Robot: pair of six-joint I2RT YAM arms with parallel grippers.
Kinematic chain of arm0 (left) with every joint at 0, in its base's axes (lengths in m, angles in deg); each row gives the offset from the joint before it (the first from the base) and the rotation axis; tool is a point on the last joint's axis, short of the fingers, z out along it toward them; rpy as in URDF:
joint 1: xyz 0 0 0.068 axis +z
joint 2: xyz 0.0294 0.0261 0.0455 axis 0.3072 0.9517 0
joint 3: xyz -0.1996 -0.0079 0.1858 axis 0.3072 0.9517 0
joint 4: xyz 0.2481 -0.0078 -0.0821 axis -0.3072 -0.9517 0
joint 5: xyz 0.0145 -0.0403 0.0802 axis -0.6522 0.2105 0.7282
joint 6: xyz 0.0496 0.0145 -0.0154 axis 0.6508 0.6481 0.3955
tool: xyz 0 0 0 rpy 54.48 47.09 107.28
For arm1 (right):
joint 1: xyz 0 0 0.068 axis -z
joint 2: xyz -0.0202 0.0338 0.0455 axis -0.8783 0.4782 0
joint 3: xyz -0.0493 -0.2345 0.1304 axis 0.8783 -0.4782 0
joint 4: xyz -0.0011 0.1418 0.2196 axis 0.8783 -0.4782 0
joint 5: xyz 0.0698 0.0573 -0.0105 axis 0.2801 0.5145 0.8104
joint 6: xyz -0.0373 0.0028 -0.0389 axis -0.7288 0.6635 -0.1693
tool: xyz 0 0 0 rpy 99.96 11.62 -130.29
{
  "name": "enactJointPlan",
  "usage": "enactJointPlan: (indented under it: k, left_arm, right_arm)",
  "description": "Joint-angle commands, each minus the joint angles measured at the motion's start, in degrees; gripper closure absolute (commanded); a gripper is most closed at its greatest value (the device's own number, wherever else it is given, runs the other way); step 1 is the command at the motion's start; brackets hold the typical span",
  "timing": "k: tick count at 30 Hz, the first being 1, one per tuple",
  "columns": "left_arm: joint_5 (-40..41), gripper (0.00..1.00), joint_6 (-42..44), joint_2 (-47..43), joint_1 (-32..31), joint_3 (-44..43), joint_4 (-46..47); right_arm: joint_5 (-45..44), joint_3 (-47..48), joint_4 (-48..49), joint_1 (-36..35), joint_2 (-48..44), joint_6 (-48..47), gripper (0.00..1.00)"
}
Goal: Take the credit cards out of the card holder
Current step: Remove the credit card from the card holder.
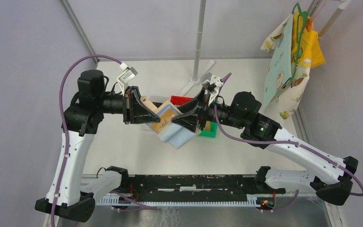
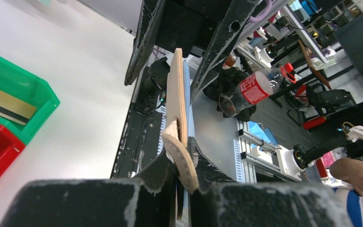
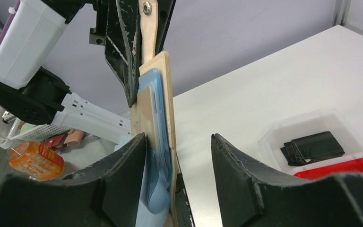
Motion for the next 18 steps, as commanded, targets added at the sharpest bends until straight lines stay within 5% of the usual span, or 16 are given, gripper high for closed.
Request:
enactJointPlan:
  k: [1, 9, 18]
  left_arm:
    - [-4.57, 0.95, -4.7, -0.45, -0.21, -2.04, 4.79]
    - [-5.92, 0.96, -5.89, -0.18, -0.26, -1.76, 4.98]
    - [-6.65, 0.96, -6.54, -0.39, -0.21, -1.51, 4.94]
  right_arm:
    - [-0.01, -0.71, -1.55, 0.35, -2.9, -3.57, 0.37]
    - [3.19, 4.32, -3.65, 0.42, -7.44, -6.54, 0.05]
    - [2.84, 7.68, -1.8, 0.4, -7.29, -5.69, 0.02]
